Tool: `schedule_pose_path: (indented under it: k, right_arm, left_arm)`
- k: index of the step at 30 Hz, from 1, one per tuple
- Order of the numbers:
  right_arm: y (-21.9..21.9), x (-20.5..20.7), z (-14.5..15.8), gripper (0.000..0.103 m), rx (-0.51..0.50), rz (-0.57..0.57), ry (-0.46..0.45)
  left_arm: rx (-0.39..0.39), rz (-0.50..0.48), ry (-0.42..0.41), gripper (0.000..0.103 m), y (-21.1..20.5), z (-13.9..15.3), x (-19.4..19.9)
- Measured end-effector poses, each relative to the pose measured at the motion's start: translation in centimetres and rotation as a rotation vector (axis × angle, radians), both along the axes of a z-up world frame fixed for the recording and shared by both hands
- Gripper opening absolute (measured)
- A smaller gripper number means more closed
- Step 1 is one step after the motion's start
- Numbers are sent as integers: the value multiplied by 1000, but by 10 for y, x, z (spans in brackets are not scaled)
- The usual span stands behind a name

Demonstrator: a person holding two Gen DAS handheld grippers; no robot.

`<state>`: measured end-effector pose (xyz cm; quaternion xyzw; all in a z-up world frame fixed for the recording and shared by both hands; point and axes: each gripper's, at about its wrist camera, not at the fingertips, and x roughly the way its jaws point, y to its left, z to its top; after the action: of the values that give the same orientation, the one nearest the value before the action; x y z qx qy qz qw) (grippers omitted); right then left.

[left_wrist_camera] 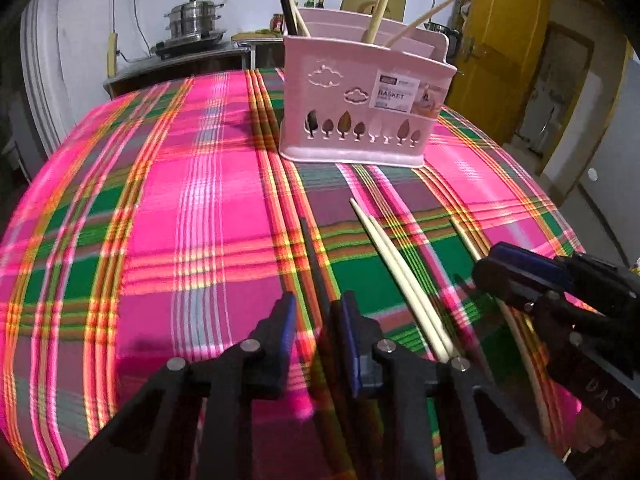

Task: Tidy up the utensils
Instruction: 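Close the right tool on a light chopstick while the left tool grasps a dark chopstick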

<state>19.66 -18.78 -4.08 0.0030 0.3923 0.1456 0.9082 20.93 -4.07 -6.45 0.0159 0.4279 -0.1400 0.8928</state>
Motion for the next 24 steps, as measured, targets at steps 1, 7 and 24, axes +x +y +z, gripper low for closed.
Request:
schedule_pose_path:
  k: [1,7,24]
  right_arm:
    - [2,2,-1,21,-3,3,5]
    - [4,17,-5,21,3,9,35]
    - [23,40,-18,21,-47,45,93]
  left_arm:
    - [5,-1,-2,21,0,0,2]
    - [28,0,-13,10,2,0,7]
    - [16,7,-9,9,20,-1,11]
